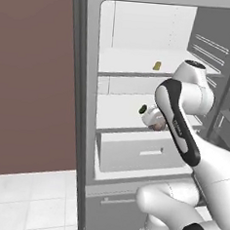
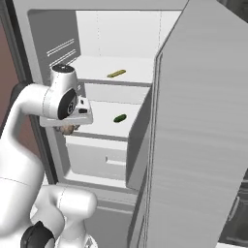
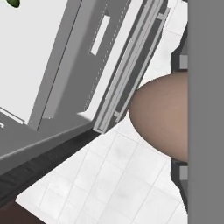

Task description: Pick the egg and butter from the fridge and place them by the bowl for mixing.

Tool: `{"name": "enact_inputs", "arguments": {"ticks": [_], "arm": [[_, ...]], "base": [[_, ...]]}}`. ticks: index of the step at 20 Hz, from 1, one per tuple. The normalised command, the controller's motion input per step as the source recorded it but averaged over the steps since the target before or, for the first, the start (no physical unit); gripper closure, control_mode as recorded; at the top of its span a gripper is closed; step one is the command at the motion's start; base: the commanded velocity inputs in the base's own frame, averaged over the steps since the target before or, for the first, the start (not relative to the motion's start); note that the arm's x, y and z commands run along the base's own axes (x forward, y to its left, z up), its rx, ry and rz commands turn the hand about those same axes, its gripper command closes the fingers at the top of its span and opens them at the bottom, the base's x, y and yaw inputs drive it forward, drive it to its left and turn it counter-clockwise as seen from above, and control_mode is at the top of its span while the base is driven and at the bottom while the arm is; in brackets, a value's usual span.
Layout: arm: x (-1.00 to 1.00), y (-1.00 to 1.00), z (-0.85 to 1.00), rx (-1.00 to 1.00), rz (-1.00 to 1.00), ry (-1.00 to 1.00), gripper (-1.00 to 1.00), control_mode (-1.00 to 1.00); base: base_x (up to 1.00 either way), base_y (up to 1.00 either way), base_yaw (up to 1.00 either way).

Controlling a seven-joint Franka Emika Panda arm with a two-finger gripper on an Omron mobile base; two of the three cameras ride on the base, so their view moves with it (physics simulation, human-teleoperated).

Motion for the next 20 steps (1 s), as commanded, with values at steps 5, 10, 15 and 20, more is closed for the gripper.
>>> {"name": "enact_inputs", "arguments": {"ticks": [5, 10, 15, 20], "arm": [[0.0, 0.0, 0.0, 0.0, 0.0, 0.0, 1.0, 1.0], [0.0, 0.0, 0.0, 0.0, 0.0, 0.0, 1.0, 1.0], [0.0, 0.0, 0.0, 0.0, 0.0, 0.0, 1.0, 1.0], [0.0, 0.0, 0.0, 0.0, 0.0, 0.0, 1.0, 1.0]], "base": [[-0.71, 0.0, -0.01], [-0.73, 0.0, -0.04], [-0.78, 0.0, -0.08], [-0.73, 0.05, -0.16]]}}
